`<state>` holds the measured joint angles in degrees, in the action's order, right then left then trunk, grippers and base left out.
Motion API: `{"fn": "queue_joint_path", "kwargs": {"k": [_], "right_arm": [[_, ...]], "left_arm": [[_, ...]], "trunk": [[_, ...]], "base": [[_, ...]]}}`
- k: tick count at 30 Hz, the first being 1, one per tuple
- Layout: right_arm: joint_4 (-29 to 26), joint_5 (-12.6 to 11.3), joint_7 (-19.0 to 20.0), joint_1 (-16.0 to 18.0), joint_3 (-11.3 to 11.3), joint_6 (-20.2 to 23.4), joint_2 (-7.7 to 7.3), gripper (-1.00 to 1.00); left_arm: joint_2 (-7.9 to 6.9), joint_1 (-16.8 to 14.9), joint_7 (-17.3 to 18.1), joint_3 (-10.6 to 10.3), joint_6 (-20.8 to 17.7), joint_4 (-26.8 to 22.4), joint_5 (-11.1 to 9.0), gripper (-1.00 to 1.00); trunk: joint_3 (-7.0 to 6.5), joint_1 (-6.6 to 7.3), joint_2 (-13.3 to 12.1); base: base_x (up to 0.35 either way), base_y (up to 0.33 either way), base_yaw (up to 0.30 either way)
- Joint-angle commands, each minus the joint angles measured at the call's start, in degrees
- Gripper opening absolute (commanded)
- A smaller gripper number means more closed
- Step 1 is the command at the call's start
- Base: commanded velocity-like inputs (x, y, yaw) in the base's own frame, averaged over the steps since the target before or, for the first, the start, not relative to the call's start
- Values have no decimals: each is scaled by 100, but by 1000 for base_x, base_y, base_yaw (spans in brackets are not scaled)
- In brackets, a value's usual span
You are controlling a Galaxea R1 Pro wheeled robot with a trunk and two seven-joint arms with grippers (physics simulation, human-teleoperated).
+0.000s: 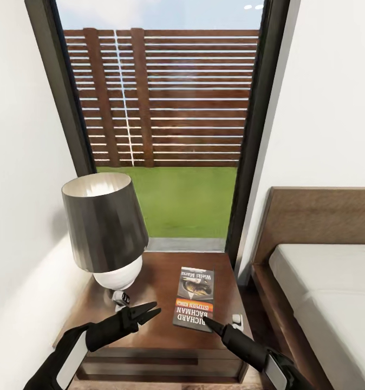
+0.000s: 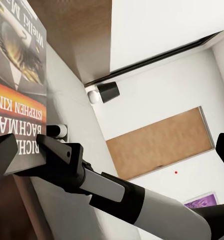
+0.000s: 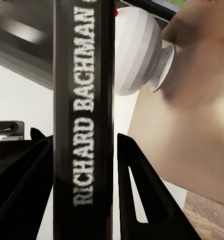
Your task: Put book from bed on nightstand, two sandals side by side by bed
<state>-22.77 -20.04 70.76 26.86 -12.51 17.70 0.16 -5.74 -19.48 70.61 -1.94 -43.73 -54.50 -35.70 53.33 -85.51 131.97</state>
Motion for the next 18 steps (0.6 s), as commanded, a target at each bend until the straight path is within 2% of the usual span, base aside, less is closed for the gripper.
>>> {"fn": "queue_joint_path", "kwargs": {"k": [1, 8, 14, 18], "right_arm": [[1, -17, 16, 3, -15, 58, 2, -100], [1, -17, 16, 3, -15, 58, 2, -100], [1, -17, 16, 3, -15, 58, 2, -100], [-1, -17, 17, 3, -15, 58, 2, -100]], "left_arm": [[-6, -3, -3, -17, -49, 1, -43, 100], [-6, -3, -3, -17, -48, 1, -43, 100], [-6, -3, -3, -17, -48, 1, -43, 100], [-6, -3, -7, -17, -48, 1, -43, 100]], "trunk": [[5, 0, 2], [5, 0, 2], [5, 0, 2], [77, -88, 162]], "base": [[202, 0, 0], [223, 0, 0], [26, 0, 0], [1, 0, 0]]}}
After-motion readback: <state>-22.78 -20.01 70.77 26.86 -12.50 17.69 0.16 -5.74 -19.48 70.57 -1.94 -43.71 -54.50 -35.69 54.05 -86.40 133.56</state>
